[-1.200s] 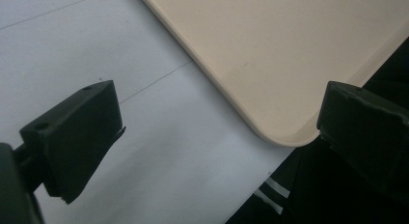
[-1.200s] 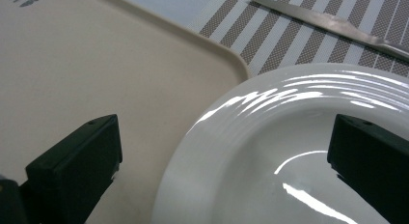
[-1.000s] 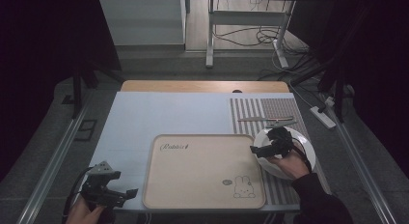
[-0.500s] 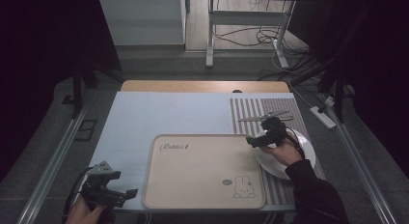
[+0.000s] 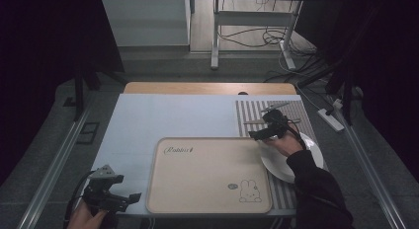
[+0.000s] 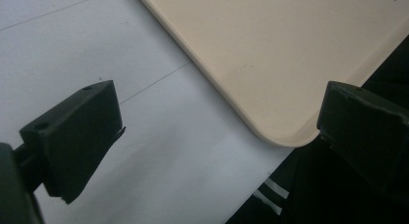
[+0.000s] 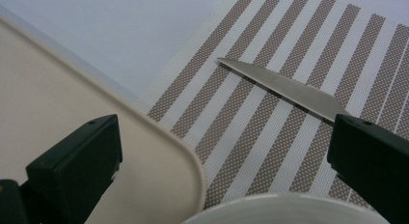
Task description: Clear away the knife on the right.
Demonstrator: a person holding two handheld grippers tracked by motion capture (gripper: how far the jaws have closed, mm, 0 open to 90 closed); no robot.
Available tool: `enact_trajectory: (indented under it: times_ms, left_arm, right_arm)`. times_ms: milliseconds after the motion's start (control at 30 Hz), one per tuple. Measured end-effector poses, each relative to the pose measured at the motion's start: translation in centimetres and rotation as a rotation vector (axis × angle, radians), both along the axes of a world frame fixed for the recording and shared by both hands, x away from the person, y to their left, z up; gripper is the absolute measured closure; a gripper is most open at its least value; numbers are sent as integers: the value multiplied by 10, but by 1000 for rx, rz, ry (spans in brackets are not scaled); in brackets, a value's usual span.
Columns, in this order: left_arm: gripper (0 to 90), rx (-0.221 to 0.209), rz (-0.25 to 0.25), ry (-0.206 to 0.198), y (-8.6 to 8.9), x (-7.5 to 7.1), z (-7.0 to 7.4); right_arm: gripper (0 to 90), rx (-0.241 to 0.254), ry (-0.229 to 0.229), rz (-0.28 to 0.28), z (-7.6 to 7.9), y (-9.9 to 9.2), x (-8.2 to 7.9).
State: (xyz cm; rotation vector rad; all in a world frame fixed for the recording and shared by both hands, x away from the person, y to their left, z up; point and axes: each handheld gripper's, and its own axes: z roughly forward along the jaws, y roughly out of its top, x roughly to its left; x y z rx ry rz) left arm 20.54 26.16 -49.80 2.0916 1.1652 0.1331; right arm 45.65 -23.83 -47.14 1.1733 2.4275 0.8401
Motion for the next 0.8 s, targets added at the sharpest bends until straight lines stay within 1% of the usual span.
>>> enact_trajectory:
  times_ms: [133,167,200,233,267,300,367,400,467,500,533,567,600,633,667,700,733,767,800]
  left_arm:
    - [22,0,-1,-1,0,0,0]
    - [22,0,-1,-1,0,0,0]
    - [22,0,-1,-1,0,0,0]
    - [22,0,-1,-1,0,0,0]
    - [22,0,-1,-1,0,0,0]
    - [22,0,-1,-1,0,0,0]
    - [22,1,-2,-2,0,0,0]
    - [22,1,-2,-2,0,0,0]
    - [22,1,-2,-2,0,0,0]
    - [22,1,-2,-2,0,0,0]
    - [22,2,-3,-2,0,0,0]
    - [22,2,-3,-2,0,0,0]
    - [22,3,-3,-3,0,0,0]
    - [22,3,-3,-3,0,0,0]
    - [22,4,-4,-3,0,0,0]
    - [22,4,-4,-3,0,0,0]
    - [22,5,-4,-3,0,0,0]
    - [22,5,-4,-3,0,0,0]
    - [22,5,-5,-3,0,0,0]
  right_arm:
    - [11,-18,6,1,-5,1,9]
    - [33,-18,12,4,-6,2,11]
    - [75,-18,13,10,-7,2,13]
    - [75,-18,13,10,-7,2,13]
    - [178,-19,-7,19,-8,2,17]
    - [245,-15,-1,19,-8,2,19]
    - [327,-13,3,27,-9,2,23]
    - [409,-15,10,26,-10,2,25]
    - [505,-10,40,31,-11,1,30]
    - [505,-10,40,31,-11,1,30]
    - [633,-12,73,45,-13,1,37]
    - [666,-14,81,48,-14,1,39]
    - [729,-17,92,52,-15,1,41]
    - [729,-17,92,52,-15,1,41]
    - [831,-20,114,66,-18,2,47]
    - [831,-20,114,66,-18,2,47]
    - [900,-34,115,74,-19,4,50]
    - [900,-34,115,74,-19,4,50]
    - [900,-44,129,75,-23,6,55]
